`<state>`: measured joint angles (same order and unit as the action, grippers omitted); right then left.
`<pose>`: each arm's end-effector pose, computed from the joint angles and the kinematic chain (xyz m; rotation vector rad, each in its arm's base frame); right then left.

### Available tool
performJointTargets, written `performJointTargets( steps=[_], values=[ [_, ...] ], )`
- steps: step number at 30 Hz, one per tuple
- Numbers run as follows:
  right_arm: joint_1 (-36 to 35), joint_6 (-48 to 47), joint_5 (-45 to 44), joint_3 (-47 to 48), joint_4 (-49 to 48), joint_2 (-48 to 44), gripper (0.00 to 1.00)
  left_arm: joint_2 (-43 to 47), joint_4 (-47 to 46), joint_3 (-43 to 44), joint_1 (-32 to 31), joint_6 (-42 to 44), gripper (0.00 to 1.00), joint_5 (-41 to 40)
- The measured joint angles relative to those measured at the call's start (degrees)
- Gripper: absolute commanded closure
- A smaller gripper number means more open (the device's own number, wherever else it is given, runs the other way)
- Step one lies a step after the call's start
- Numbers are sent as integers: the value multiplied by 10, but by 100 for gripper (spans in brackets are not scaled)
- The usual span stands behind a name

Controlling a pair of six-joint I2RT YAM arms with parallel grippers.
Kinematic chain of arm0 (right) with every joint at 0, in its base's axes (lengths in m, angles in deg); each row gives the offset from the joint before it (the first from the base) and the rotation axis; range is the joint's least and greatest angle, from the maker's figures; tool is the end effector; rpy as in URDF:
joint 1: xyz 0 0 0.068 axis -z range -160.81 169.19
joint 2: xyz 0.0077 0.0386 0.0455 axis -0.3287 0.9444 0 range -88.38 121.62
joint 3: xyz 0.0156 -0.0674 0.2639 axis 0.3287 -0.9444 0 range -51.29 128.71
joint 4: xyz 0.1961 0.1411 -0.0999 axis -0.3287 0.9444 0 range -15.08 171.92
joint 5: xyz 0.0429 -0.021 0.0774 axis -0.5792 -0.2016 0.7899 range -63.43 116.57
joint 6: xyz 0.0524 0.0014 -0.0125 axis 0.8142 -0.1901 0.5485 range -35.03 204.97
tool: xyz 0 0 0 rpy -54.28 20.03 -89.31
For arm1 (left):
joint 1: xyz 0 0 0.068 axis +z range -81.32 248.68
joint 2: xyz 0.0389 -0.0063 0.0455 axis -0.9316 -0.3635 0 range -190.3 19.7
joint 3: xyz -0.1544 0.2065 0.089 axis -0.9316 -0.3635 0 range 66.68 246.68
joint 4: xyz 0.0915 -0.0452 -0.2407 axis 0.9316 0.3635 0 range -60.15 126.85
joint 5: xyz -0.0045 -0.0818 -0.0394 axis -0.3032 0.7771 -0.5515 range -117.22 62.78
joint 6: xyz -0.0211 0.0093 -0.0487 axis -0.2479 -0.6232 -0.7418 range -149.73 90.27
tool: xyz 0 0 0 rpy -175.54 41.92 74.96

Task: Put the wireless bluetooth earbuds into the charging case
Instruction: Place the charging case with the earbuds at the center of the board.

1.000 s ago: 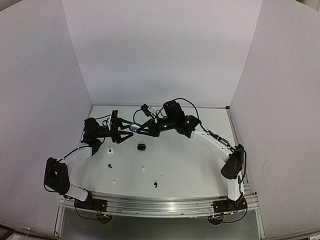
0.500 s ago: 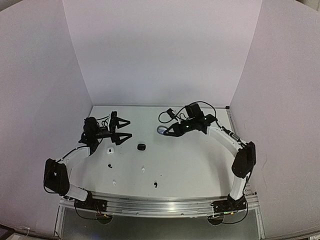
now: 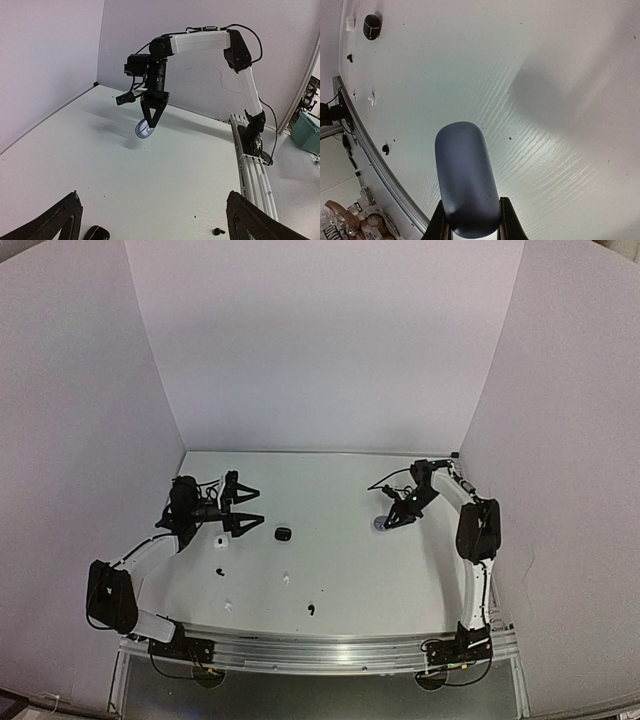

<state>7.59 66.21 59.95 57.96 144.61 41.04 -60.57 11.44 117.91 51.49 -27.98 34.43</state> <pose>0.4256 0.1073 0.1855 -0.7796 2.8693 0.8896 0.2850 -0.1209 0.2904 1.0481 1.4522 -1.1280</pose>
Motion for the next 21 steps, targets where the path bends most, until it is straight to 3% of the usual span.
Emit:
performJointTargets(
  steps=[7,14,16,21],
  values=[
    [-1,-36,-11,90,44,90,100,0,25,1,0,17,0,-4],
    [2,-44,-21,117,53,127,99,-4,30,2,0,25,1,-4],
    [4,-46,-21,121,57,129,94,-7,30,3,0,27,0,-4],
    [11,-45,-22,133,63,136,66,-8,30,4,0,28,0,-5]
  ],
)
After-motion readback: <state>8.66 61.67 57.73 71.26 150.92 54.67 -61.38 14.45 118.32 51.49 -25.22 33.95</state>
